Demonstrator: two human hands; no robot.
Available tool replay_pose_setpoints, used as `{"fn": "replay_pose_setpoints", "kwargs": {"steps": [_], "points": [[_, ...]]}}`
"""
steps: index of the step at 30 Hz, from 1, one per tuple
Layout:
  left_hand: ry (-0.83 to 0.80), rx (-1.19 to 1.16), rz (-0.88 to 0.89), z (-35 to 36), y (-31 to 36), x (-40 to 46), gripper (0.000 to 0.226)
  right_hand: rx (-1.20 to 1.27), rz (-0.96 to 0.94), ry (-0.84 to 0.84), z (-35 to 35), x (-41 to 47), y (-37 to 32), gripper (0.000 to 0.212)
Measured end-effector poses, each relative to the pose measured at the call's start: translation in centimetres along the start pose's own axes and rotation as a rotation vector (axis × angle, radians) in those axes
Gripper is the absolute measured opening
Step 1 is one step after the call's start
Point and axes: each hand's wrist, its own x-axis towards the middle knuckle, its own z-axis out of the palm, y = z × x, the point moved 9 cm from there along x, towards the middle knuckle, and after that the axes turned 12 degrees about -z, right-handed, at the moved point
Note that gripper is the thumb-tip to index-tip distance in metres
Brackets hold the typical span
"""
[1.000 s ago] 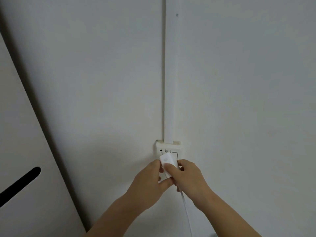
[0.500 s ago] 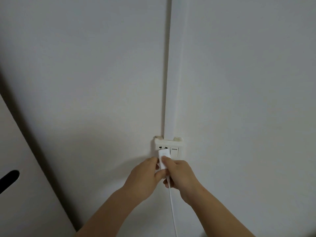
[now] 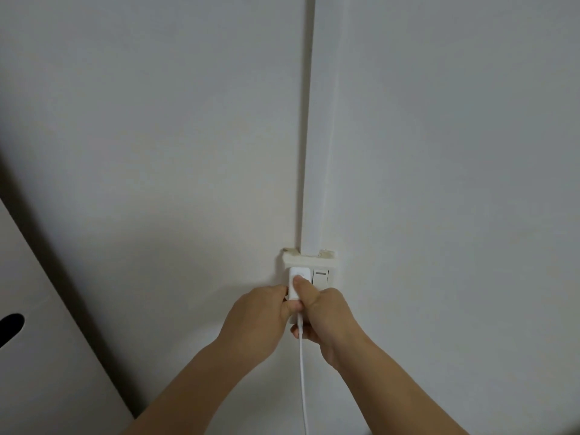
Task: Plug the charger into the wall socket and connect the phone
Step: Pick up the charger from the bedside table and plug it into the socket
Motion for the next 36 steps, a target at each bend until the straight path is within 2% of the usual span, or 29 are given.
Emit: {"fn": "replay_pose_setpoints", "kwargs": {"steps": [11,20,25,30,36], "points": [[-0.027,0.04,0.026,0.1,0.2,0.4,0.026,-0.005,0.048,0.029,-0.1,0.8,0.5,0.033],[-0.016,0.031,0.026,-0.1,0.4,0.3,0.026,0.042,0.067,0.055,0.1,0.6,0.5,0.04],[-0.014,0.028,0.005,-0.1,0.2,0.1,0.038,0.056,0.068,0.041,0.2,0.7,0.6,0.035],[0.015,0.047,-0.009,-0.6,0.0,0.6,0.029,0.116,0.067,0.059,0.4,1.2,0.6,0.026],[0.025,0.075,-0.011,-0.6,0.0,1.0,0.03,0.098,0.055,0.055,0.6,1.7,0.6,0.028]]}}
